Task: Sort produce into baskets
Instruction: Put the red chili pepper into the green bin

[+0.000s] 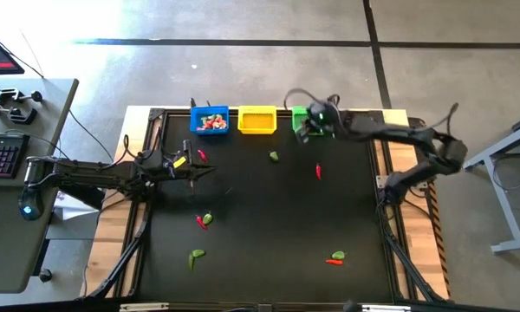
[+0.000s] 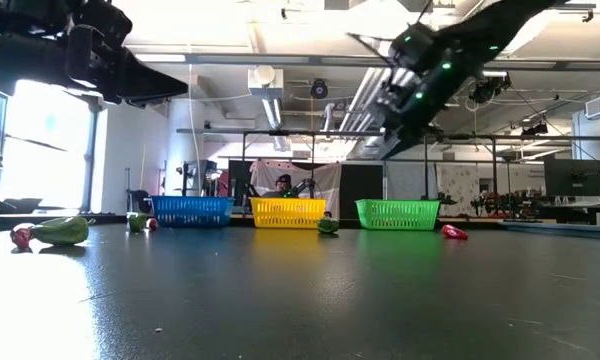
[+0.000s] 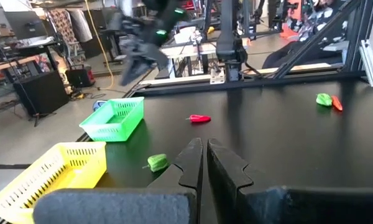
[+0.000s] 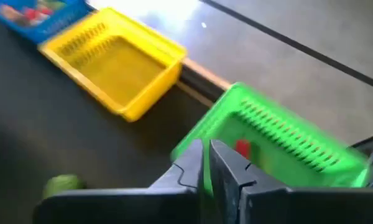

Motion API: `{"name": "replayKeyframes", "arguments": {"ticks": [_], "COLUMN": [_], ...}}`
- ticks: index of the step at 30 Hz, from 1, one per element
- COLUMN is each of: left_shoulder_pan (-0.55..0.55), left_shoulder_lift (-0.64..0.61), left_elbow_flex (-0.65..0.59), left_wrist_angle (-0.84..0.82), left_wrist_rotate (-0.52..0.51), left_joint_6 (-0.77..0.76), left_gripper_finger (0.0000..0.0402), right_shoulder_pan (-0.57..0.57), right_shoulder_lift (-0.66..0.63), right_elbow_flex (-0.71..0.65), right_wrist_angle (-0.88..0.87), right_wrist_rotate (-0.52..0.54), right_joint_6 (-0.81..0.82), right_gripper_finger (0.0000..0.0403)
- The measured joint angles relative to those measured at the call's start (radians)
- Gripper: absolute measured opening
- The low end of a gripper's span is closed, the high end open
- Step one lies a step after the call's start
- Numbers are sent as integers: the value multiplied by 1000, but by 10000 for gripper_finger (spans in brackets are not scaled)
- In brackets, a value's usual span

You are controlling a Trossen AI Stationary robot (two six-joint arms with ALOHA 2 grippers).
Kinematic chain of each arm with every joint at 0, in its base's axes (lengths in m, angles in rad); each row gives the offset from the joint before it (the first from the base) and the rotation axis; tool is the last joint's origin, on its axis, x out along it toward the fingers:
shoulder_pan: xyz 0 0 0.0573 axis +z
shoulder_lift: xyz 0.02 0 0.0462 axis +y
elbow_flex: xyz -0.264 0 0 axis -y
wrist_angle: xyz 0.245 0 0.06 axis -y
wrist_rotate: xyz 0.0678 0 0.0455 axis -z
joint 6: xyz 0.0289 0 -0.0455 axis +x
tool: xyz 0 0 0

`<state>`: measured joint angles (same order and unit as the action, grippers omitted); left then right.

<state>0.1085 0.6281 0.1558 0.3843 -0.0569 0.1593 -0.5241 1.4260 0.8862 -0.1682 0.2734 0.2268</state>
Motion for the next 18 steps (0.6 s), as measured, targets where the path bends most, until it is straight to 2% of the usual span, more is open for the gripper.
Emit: {"name": "replayKeyframes", "arguments": {"ticks": [4,8,12,18], "left_shoulder_pan": [0,0,0,0], "left_shoulder_lift": [0,0,0,0], "left_elbow_flex": [0,0,0,0], "left_wrist_angle": [-3,-8,-7,-7], "left_wrist_rotate": [-46,-57,-57,-58], "left_joint_6": [0,0,0,0], "left_gripper_finger": [9,9,9,9], "right_shoulder_pan": [165,315,415,457], "right_shoulder_lift": [-99,-175,-197,-161], "right_elbow_flex": [-186,-320,-385,-392], "right_wrist_angle": [89,88,15,-134], "right_wrist_rotate": [181,331,350,310], "right_joint_6": [120,325,560,775], "right_gripper_finger": [12,5,2,3]}}
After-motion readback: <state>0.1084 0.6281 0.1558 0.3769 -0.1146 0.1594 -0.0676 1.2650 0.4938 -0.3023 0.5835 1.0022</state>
